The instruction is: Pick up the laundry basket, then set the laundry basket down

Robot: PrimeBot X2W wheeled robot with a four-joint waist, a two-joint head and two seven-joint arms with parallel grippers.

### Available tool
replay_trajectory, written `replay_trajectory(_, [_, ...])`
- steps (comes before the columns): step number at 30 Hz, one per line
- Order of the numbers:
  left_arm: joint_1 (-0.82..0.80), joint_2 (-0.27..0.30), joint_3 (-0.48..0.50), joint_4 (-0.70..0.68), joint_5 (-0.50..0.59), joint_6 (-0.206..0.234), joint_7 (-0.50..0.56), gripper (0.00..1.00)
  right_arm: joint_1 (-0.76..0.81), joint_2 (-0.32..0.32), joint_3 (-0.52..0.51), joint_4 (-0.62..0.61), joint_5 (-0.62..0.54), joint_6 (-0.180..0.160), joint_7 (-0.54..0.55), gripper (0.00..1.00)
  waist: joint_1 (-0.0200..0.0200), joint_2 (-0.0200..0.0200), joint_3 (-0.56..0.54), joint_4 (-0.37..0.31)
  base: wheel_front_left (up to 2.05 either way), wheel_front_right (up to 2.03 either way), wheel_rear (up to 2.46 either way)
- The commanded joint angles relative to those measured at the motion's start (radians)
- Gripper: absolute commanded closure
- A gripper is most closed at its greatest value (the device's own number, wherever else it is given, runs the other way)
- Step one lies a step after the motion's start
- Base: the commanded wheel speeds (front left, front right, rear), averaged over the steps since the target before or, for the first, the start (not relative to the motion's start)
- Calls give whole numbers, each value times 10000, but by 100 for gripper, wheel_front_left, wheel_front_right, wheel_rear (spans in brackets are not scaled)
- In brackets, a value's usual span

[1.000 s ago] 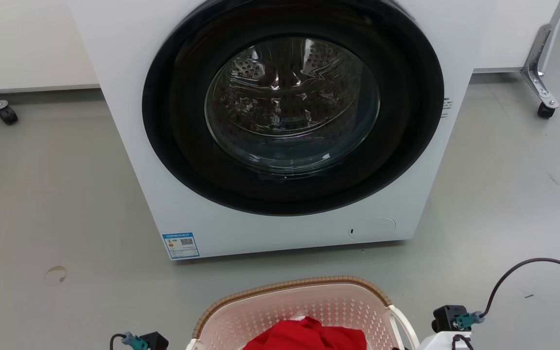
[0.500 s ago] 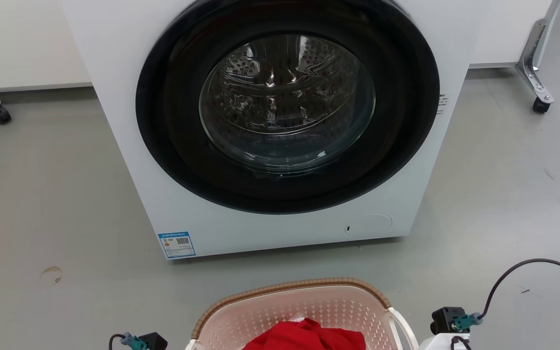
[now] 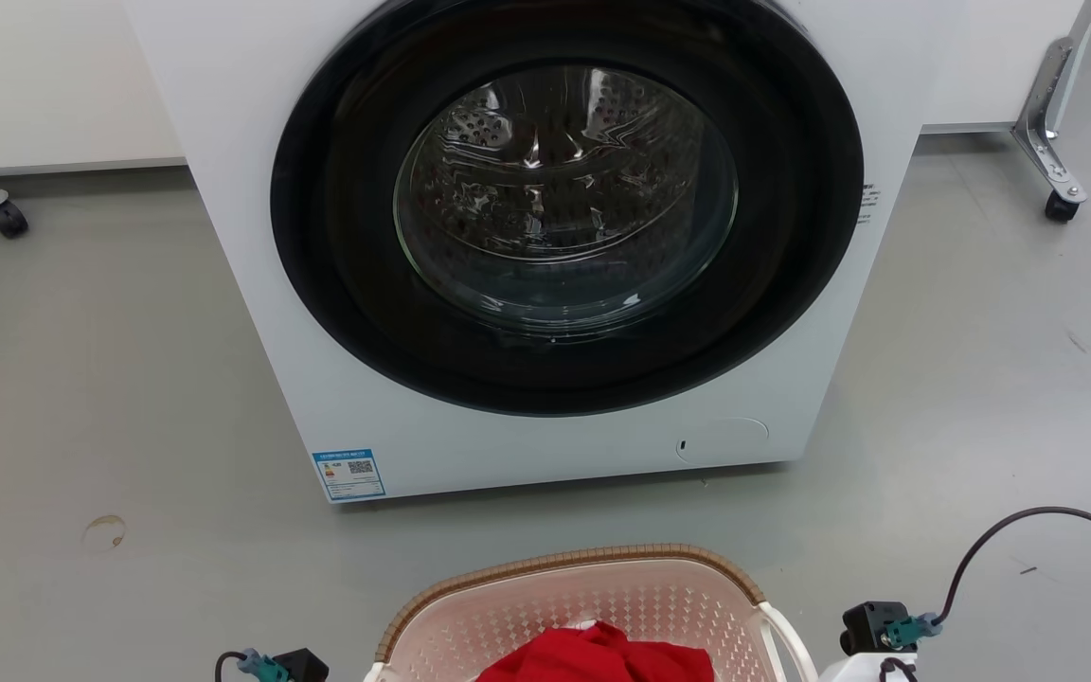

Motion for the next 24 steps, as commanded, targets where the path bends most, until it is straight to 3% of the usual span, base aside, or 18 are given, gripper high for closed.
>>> replay_trajectory(1, [-226,1548,244,782,18,238,-67,100,-506,-1358,-109,641,151,-142,-334,100,0,0,-6,10,0,0,0])
replay_trajectory(24, [-259,1589,233,797,19,238,-137,100,-604,-1358,415,746,646,-142,-447,100,0,0,26,-23,0,0,0])
